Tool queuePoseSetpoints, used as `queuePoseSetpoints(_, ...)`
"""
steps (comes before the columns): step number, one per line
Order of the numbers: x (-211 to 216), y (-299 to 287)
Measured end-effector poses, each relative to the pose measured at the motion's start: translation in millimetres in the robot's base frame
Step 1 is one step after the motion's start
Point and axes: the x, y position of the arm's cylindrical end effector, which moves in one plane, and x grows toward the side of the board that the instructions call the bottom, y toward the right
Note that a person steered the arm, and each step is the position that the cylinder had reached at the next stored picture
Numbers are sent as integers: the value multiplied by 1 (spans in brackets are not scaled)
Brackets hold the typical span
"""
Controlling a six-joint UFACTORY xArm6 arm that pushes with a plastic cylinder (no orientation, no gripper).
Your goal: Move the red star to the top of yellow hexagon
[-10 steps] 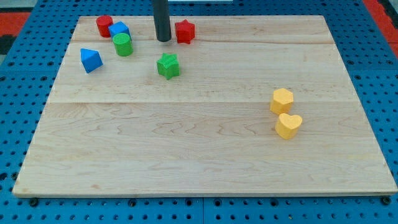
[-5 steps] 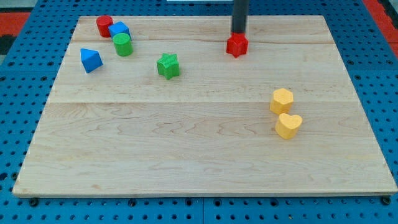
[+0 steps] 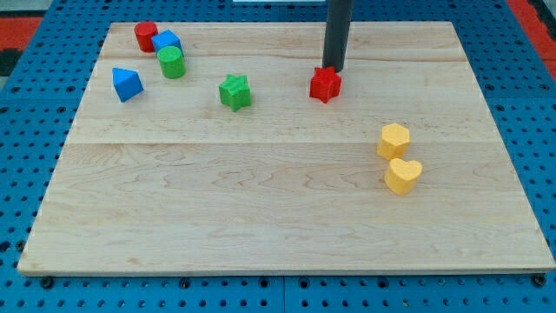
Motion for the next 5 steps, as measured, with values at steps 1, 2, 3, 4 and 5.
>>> queuePoseSetpoints(1, 18, -16)
queuePoseSetpoints(2, 23, -69)
queuePoseSetpoints(3, 33, -97)
queuePoseSetpoints(4, 48, -70)
queuePoseSetpoints(5, 48, -14)
